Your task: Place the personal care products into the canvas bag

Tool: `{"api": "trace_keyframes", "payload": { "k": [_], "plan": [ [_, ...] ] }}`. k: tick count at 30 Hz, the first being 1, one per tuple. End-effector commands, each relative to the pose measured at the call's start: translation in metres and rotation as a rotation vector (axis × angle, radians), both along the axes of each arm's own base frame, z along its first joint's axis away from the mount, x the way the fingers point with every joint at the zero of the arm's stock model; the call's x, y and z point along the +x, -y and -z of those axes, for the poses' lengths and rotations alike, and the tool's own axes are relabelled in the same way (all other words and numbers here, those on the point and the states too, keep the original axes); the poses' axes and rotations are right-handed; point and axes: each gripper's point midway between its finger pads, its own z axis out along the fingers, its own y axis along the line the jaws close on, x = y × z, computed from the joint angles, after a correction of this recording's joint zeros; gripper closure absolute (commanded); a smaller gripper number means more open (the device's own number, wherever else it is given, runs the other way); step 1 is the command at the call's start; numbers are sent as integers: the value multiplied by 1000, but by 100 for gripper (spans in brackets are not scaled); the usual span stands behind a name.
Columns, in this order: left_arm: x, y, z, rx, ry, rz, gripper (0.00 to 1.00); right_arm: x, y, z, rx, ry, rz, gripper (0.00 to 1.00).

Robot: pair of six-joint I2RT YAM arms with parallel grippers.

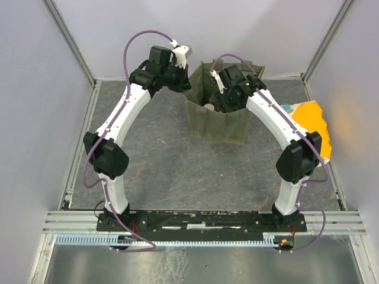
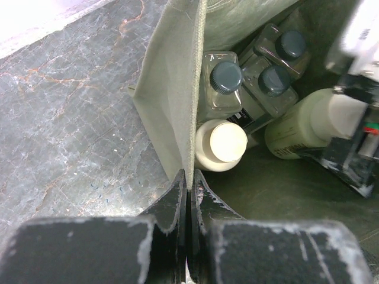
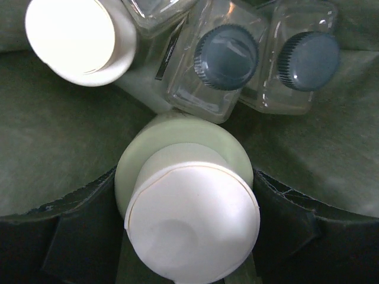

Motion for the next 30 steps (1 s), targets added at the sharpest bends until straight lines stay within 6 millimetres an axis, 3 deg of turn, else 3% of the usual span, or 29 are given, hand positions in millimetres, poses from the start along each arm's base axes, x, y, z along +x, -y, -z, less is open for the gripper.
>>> {"api": "trace_keyframes", "payload": {
  "k": [1, 7, 15, 20, 26, 28, 30],
  "plan": [
    [2, -9, -78, -70, 210, 18, 97, 30, -10, -8, 89, 100, 28, 100],
    [0, -9, -75, -70, 199, 23, 97, 39, -8, 23, 93, 46, 48, 100],
    [-1, -11, -82, -73, 216, 20, 97, 31, -9, 73, 77, -48, 39, 100],
    [-1, -10, -82, -75, 214, 19, 97, 27, -10, 87, 75, -75, 39, 98],
    [0, -10, -79, -71, 209, 15, 97, 26, -7, 87, 58, -82, 40, 55],
    [0, -10, -77, -69, 205, 16, 97, 25, -5, 80, 53, -78, 44, 36],
    [1, -10, -76, -67, 204, 15, 97, 24, -3, 69, 51, -67, 45, 24]
  ]
}}
